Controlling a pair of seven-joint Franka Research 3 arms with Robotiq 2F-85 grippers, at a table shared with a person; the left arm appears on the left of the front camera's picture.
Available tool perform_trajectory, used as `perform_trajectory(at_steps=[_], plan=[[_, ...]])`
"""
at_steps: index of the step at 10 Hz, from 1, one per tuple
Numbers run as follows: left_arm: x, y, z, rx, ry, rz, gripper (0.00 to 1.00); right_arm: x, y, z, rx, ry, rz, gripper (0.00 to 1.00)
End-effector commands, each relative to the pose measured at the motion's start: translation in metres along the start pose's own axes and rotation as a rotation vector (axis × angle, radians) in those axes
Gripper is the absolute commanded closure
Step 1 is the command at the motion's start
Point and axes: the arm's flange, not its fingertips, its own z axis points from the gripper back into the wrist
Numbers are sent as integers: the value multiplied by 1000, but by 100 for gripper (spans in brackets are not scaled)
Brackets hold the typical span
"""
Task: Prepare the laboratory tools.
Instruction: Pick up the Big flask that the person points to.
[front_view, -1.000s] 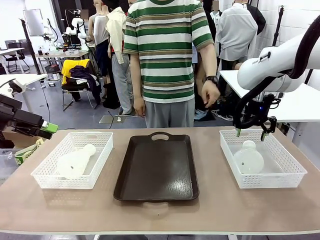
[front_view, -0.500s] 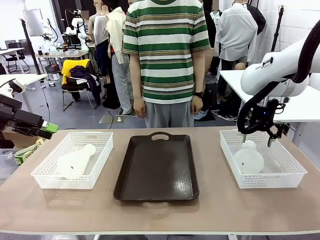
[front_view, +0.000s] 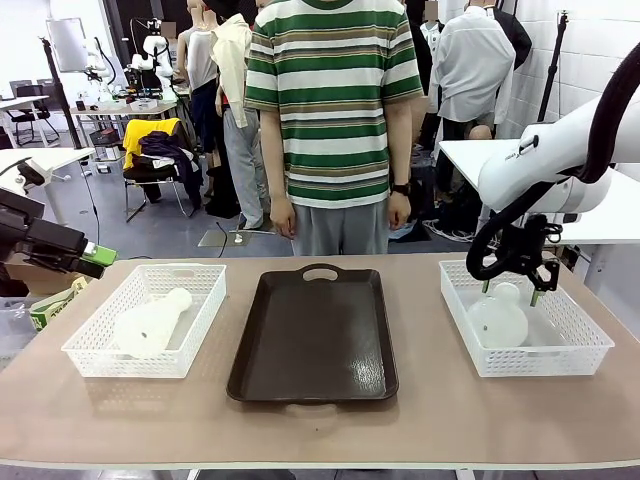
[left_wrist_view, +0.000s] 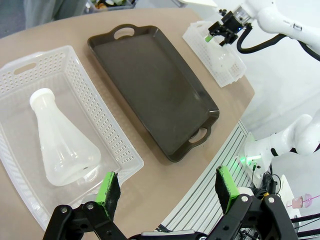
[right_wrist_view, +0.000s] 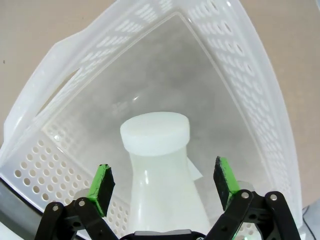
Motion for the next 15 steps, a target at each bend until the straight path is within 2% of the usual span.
perform_trajectory(at_steps=[1,4,7,11,15], plan=[[0,2,0,-17,-18,-17,0,-1,7,-4,12,17,-81,0],[0,2,0,-17,-18,-17,0,1,10,-4,-16,39,-159,0],[0,2,0,-17,-18,-17,0,9,12,-4,-48,-1,-198,0],[0,2,0,-17,-18,-17,0,16,14,-11,-69,-52,-171,0],[0,2,0,-17,-18,-17,0,14,17,-18,-66,-43,-162,0]])
